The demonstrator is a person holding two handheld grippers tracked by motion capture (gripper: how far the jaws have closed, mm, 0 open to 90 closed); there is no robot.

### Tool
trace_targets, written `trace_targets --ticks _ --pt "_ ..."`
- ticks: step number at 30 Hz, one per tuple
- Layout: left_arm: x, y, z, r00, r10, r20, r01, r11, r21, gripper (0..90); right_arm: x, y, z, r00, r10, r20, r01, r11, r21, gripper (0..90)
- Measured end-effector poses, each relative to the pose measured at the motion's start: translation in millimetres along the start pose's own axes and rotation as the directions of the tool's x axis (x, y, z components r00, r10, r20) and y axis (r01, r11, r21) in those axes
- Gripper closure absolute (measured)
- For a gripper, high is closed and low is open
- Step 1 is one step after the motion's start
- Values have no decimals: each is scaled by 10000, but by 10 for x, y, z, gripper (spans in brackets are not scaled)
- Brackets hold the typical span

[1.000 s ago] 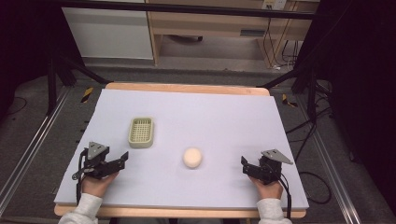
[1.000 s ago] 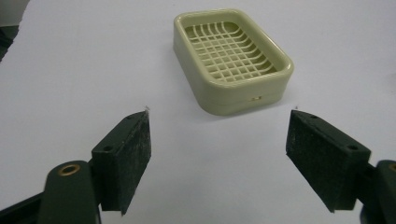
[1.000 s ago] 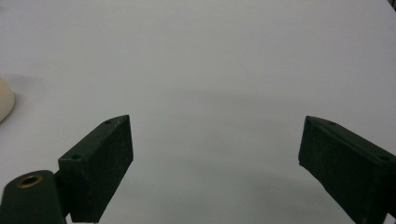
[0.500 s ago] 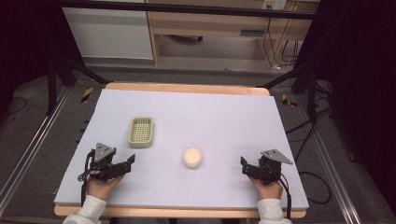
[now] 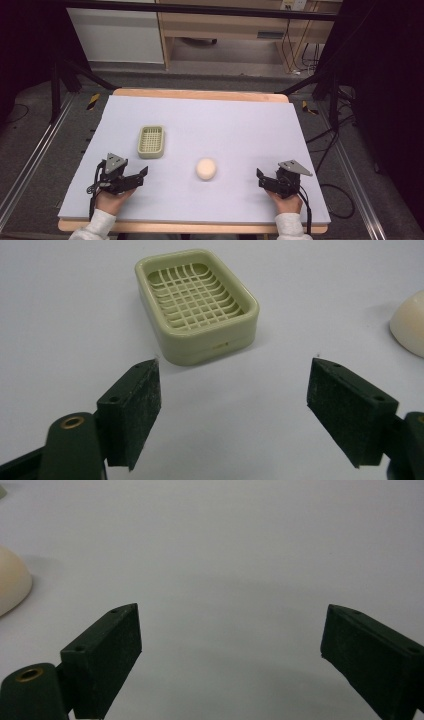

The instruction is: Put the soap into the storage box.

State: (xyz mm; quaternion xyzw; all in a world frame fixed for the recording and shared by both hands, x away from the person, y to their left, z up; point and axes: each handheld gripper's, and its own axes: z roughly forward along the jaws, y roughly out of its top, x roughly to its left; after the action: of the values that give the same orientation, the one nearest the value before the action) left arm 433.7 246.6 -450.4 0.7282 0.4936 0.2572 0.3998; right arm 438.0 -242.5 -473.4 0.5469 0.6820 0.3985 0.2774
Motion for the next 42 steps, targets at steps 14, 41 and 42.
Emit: trace_targets --ticks 14,41,42 --pt "-125 52 26 9991 348 236 -347 9994 -55 211 26 -3 6 10000 -84 -48 85 10000 21 93" --pt "-413 150 60 9913 1007 853 -1003 9949 -98 207 41 -8 10 9999 -93 -123 94 9999 113 92" --pt "-421 149 63 9909 1021 873 -1020 9948 -55 207 40 -8 8 9999 -80 -126 81 9999 106 91"
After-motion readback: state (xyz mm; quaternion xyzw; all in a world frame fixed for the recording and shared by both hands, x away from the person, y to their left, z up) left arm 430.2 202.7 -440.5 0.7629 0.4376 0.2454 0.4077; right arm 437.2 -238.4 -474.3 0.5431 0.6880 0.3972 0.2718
